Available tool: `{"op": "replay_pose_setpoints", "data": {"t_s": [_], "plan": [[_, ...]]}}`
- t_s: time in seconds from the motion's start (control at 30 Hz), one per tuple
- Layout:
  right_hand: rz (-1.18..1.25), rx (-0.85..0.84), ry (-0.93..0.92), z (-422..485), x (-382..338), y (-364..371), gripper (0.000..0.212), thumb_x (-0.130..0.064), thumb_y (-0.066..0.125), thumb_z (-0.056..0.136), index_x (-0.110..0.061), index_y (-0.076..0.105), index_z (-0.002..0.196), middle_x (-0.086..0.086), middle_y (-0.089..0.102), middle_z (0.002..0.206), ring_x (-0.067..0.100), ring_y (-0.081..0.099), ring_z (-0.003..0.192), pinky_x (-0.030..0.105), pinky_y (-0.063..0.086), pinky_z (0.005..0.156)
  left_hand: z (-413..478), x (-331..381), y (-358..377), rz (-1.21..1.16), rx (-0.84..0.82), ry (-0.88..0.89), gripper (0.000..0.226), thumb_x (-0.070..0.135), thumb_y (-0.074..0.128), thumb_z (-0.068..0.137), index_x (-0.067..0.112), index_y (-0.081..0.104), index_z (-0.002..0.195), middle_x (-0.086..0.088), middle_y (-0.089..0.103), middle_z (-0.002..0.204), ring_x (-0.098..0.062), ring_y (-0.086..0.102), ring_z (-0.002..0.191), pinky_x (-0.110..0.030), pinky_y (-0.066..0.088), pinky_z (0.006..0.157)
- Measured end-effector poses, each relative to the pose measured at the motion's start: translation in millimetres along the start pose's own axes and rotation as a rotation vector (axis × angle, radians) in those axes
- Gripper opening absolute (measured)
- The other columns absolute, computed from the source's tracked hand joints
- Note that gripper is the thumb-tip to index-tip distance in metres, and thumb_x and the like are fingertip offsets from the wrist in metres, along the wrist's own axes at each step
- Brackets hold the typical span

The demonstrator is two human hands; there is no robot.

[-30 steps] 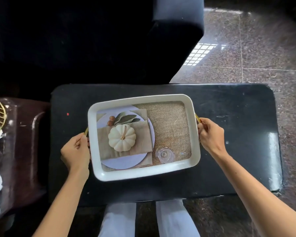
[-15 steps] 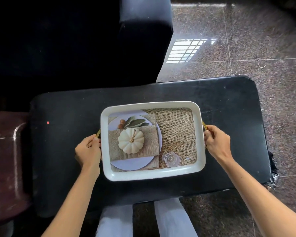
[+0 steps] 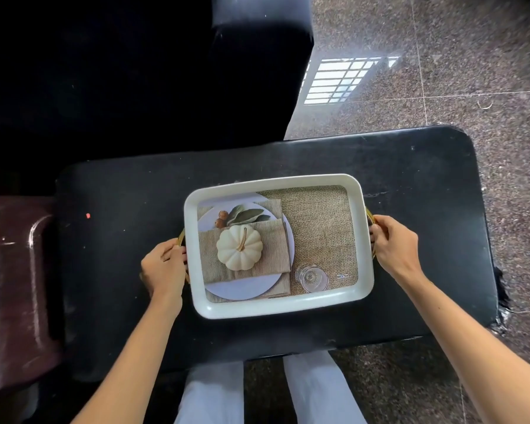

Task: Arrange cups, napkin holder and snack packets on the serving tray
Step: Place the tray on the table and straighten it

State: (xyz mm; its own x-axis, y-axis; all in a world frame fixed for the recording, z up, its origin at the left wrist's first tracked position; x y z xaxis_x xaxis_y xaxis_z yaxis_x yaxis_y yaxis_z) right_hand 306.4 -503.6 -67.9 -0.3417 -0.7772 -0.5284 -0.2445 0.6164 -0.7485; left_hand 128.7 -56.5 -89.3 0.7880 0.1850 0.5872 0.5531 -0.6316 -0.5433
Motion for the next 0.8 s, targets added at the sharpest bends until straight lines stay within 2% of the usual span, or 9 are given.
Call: {"op": "replay_pose_setpoints", "data": {"t_s": [0.13,0.27,0.33,0.4,0.5,0.57,0.67,0.8], "plan": [[-0.003,0.002,0.0,1,-1,1,0.019,-0.007,0.051,0.099,-0.011,0.07,0.103,0.0,0.067,0.083,0.017,0.065,0.075,0.03,0.055,0.068,3,1,2,0.03,-0.025,0.008,0.023,0.008,0.059,0.097,0.018,0.072,0.114,0.012,0.07,0.082,-0.001,0.068,0.075,-0.016,0.046,0.056],[-0.006,-0.013,0.011,2,1,2,0.019,-0.01,0.051,0.099,-0.015,0.069,0.104,-0.01,0.065,0.079,0.006,0.062,0.073,0.015,0.045,0.061,3,3,1,0.043,-0.059,0.015,0.022,0.01,0.059,0.098,0.025,0.071,0.108,0.009,0.073,0.087,-0.004,0.07,0.078,-0.019,0.049,0.058],[0.006,-0.028,0.026,1,1,2,0.021,-0.013,0.05,0.1,-0.016,0.068,0.11,-0.012,0.065,0.083,0.005,0.063,0.077,0.014,0.044,0.063,3,2,0,0.03,-0.092,0.021,0.02,0.014,0.058,0.099,0.023,0.07,0.112,0.006,0.075,0.09,-0.006,0.072,0.08,-0.022,0.053,0.062],[-0.03,-0.01,-0.008,-1,-7,-1,0.024,-0.013,0.047,0.1,-0.014,0.066,0.115,-0.006,0.066,0.092,0.015,0.064,0.09,0.022,0.045,0.075,3,0,-4,-0.012,-0.109,0.003,0.021,0.016,0.056,0.101,0.021,0.071,0.115,0.002,0.076,0.094,-0.012,0.074,0.086,-0.028,0.059,0.07],[-0.106,0.084,-0.108,-11,-27,-13,0.03,-0.009,0.047,0.098,-0.007,0.059,0.125,0.011,0.06,0.118,0.027,0.055,0.113,0.034,0.042,0.095,-1,-4,-9,-0.063,-0.112,-0.021,0.023,0.017,0.053,0.101,0.023,0.071,0.113,-0.001,0.076,0.1,-0.018,0.073,0.095,-0.037,0.061,0.082],[-0.099,0.119,-0.173,-21,-46,-19,0.032,-0.009,0.049,0.097,-0.008,0.056,0.129,0.013,0.056,0.126,0.028,0.054,0.116,0.037,0.042,0.099,-7,-6,-15,-0.115,-0.108,-0.038,0.023,0.018,0.053,0.101,0.025,0.071,0.113,0.001,0.075,0.103,-0.018,0.072,0.099,-0.035,0.06,0.084],[-0.053,0.073,-0.251,-43,-81,-12,0.032,-0.01,0.053,0.098,-0.009,0.057,0.13,0.013,0.054,0.126,0.022,0.056,0.106,0.043,0.05,0.095,-17,-9,-28,-0.226,-0.079,-0.063,0.024,0.017,0.052,0.102,0.023,0.07,0.118,0.004,0.074,0.108,-0.015,0.07,0.104,-0.028,0.056,0.082],[-0.023,-0.073,-0.382,-81,-134,22,0.031,-0.012,0.057,0.098,-0.007,0.058,0.128,0.016,0.056,0.124,0.021,0.059,0.098,0.036,0.053,0.082,-33,-15,-59,-0.461,-0.002,-0.12,0.023,0.015,0.052,0.102,0.024,0.072,0.106,-0.002,0.075,0.11,-0.016,0.072,0.103,-0.033,0.058,0.087]]}}
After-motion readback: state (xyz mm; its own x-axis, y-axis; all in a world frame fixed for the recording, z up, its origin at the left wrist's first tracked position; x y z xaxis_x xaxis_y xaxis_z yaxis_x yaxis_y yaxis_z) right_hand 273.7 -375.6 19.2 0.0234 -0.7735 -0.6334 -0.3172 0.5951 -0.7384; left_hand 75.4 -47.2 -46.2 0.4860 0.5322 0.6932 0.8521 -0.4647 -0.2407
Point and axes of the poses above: each hand's wrist, its own z-axis towards the middle knuckle, its own y-axis out of the palm, x = y × z, the point moved 9 cm from there along z, towards the middle knuckle
